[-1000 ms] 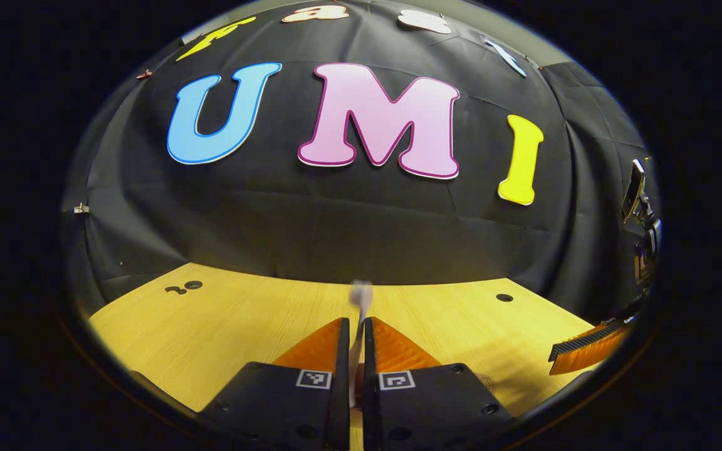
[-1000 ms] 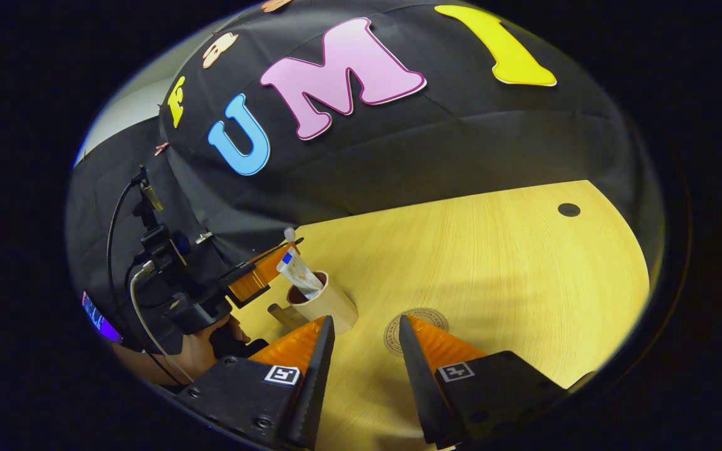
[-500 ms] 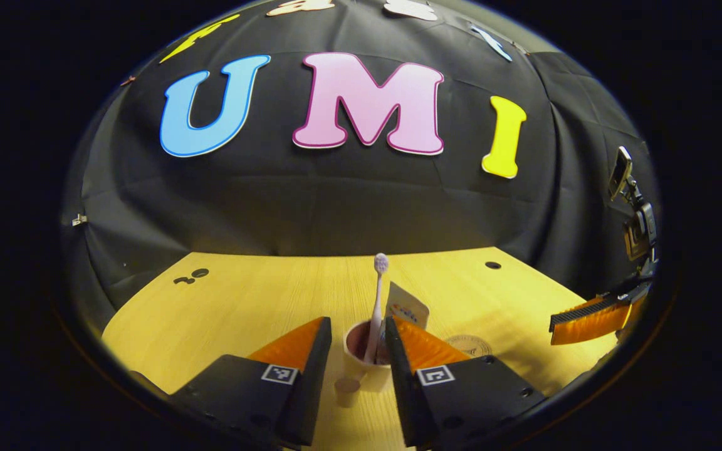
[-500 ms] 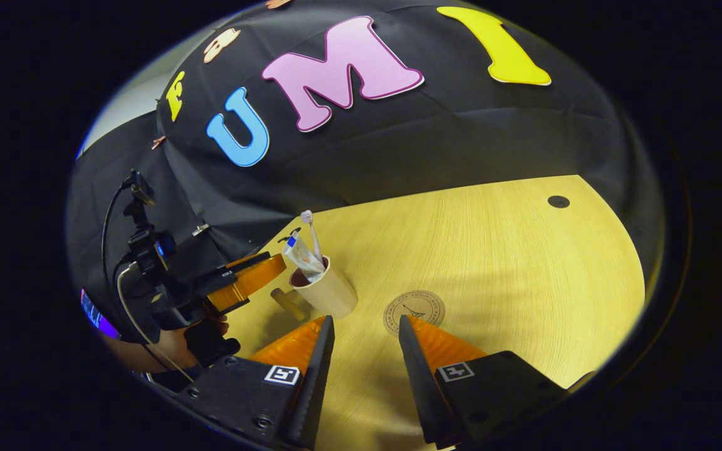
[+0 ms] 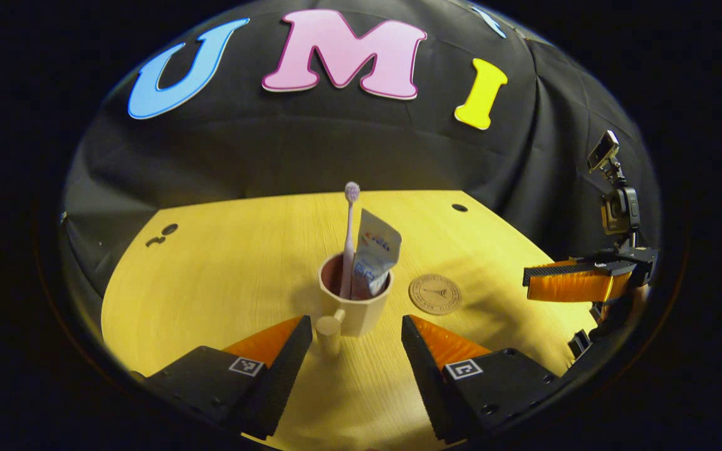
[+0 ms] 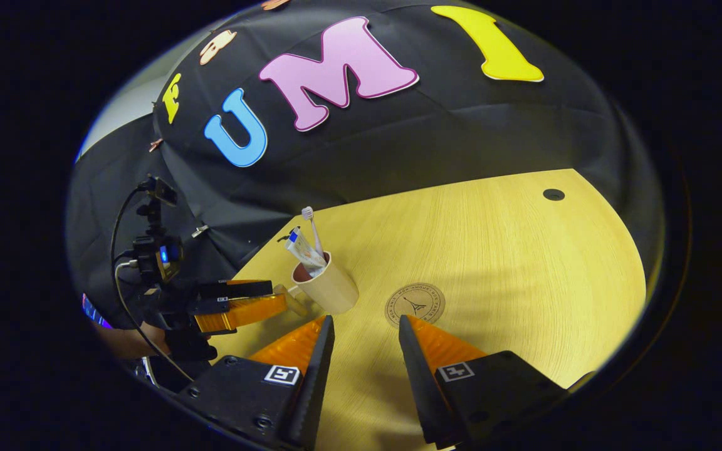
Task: Put the toothbrush and toothpaste on the desktop into the cup, then pick up the cup and place it on the coaster on the desktop.
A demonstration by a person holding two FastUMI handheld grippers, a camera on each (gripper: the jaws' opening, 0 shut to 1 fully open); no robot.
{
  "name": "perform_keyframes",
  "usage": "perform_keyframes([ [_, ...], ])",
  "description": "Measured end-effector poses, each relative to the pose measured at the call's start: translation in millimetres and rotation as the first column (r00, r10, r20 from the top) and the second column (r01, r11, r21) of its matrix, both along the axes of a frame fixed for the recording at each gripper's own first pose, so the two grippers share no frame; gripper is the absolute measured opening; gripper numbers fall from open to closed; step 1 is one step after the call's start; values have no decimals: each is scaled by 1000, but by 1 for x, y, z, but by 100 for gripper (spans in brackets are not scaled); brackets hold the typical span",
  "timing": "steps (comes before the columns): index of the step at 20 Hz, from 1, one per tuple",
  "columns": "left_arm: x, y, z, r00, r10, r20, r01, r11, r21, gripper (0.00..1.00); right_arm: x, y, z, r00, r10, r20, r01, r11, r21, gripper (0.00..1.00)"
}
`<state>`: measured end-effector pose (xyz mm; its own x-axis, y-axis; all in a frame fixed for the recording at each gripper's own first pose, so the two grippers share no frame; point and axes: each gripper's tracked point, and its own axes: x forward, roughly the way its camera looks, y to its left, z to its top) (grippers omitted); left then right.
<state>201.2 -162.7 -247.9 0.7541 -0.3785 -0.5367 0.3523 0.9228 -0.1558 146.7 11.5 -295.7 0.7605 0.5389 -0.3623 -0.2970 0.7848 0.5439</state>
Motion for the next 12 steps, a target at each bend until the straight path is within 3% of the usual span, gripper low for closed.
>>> perform_keyframes([
  [5, 11, 12, -36, 987, -25, -161, 28, 1000, 14, 88, -8, -8, -5, 1000, -12, -10, 12, 1000, 0, 64],
  [12, 38, 11, -59, 969, -81, -235, 108, 988, 108, 84, -19, -22, -23, 997, -48, -65, 49, 999, 12, 64],
])
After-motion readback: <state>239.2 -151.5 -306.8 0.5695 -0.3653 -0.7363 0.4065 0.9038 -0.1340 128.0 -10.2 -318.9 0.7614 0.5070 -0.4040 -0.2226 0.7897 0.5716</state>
